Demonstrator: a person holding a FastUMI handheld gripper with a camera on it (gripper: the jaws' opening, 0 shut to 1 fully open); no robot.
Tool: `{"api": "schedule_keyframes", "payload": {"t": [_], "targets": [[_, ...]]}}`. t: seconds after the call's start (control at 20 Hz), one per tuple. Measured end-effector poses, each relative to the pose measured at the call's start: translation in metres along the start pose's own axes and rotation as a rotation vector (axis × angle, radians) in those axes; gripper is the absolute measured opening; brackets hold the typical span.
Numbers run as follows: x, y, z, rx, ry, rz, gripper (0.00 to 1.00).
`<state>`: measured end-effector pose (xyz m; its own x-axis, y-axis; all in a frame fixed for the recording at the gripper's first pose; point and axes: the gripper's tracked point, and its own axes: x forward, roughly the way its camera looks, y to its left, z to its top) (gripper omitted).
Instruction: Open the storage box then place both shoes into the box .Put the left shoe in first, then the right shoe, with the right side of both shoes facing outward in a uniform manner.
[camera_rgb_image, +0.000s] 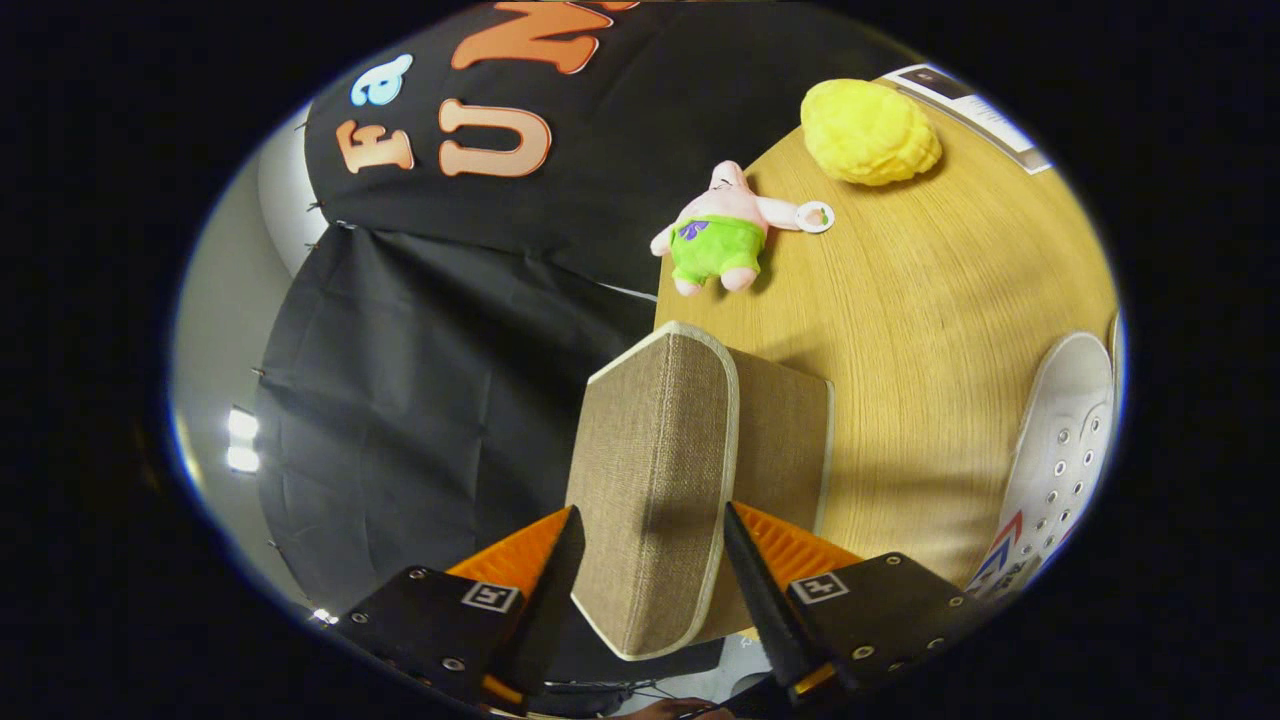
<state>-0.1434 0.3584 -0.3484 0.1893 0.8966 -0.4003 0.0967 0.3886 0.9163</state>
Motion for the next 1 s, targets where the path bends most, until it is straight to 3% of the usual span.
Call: {"api": "schedule_keyframes", "payload": {"t": [0.15, 0.3, 0.55, 0.85, 1.0], "targets": [[0.014, -0.002, -0.006, -0.026, 0.004, 0.000, 0.95], [0.028, -0.014, -0.016, -0.003, 0.049, -0.010, 0.96], [0.024, 0.003, -0.021, 0.065, 0.078, 0.090, 0.95], [-0.005, 0.026, -0.005, 0.125, 0.055, 0.208, 0.87], [-0.018, 0.046, 0.010, 0.148, 0.004, 0.290, 0.71]]}}
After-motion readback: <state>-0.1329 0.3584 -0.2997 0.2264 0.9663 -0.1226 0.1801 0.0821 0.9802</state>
